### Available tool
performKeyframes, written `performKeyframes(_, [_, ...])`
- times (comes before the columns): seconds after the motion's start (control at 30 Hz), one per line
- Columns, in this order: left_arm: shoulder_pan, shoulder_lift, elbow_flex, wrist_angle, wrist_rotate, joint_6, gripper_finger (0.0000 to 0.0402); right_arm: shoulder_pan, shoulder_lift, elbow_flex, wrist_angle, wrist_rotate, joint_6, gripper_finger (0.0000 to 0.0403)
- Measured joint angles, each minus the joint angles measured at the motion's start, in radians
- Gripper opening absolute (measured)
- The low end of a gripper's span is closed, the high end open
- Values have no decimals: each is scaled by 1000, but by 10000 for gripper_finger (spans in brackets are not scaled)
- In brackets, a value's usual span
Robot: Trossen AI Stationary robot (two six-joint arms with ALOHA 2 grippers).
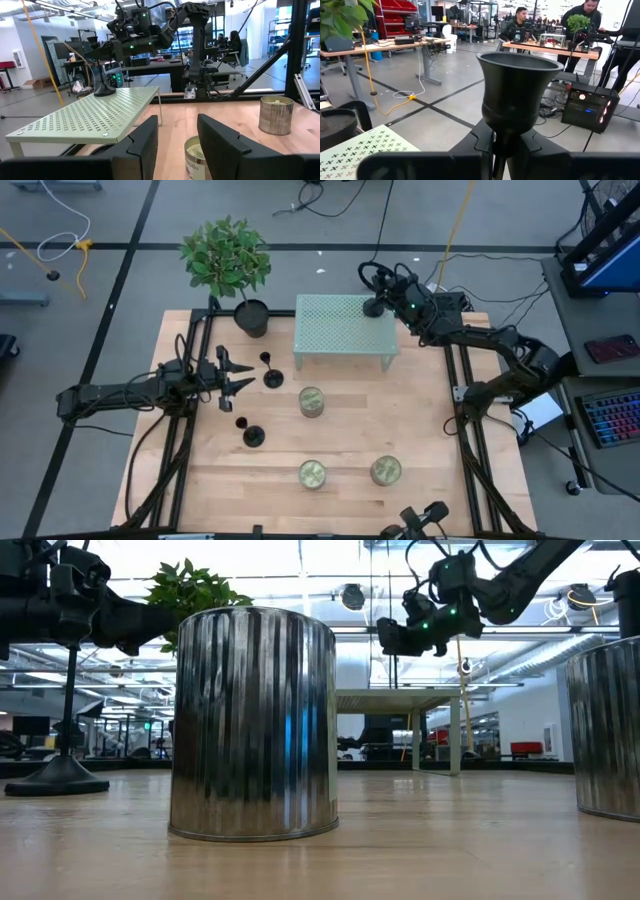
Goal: Pick & Place candle stick holders
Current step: Put the bottom right black candle holder on the shelf
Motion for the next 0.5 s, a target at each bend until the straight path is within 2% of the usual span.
performKeyframes(0.2, [0,0,0,-33,0,-4,145,1,0,0,1,2,-13,44])
performKeyframes(0.5, [0,0,0,-40,0,-52,145,1,1,0,9,5,35,109])
